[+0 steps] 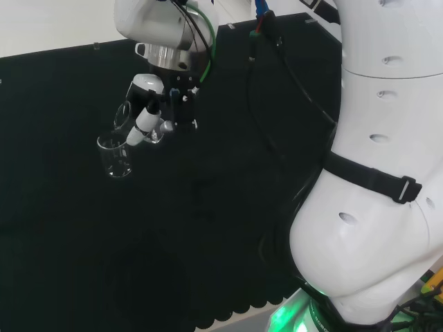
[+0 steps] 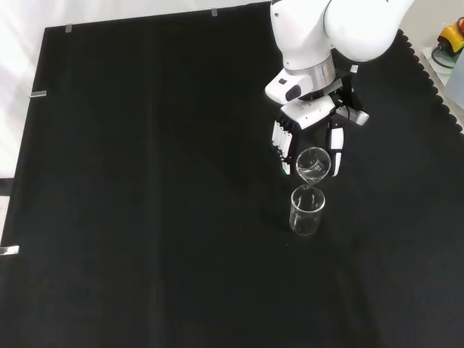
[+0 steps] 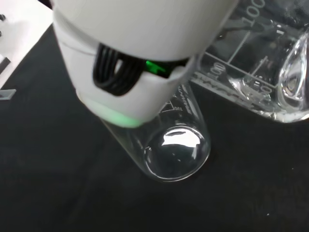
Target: Pour the water from the handheld beaker into the one on the table.
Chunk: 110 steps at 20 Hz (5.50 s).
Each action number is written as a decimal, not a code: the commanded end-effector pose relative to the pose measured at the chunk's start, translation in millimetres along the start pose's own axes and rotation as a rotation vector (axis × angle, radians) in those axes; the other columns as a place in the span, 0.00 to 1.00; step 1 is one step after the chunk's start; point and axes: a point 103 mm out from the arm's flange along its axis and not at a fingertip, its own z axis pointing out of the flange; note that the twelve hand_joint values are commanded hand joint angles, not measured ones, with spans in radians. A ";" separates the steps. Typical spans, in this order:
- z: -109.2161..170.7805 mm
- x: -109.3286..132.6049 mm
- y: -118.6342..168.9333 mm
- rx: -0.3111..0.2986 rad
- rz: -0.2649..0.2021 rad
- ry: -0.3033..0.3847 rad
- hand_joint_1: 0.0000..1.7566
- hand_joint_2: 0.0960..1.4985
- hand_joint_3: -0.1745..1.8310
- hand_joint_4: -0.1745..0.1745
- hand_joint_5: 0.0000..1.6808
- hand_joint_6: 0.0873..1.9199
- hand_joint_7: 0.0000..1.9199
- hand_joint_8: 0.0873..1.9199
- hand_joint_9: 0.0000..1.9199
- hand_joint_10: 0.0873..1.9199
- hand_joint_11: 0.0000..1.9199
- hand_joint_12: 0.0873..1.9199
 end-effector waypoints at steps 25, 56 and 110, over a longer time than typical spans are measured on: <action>-9.3 11.1 5.5 0.040 0.018 -0.178 0.81 0.66 0.00 0.00 0.76 0.20 0.84 0.00 0.71 0.19 0.61 0.37; -7.4 26.9 7.0 0.109 -0.007 -0.461 0.81 0.65 0.00 0.00 0.76 0.19 0.84 0.00 0.71 0.18 0.62 0.36; -23.1 34.7 14.0 0.118 0.013 -0.676 0.81 0.66 0.00 0.00 0.76 0.19 0.84 0.00 0.71 0.19 0.62 0.36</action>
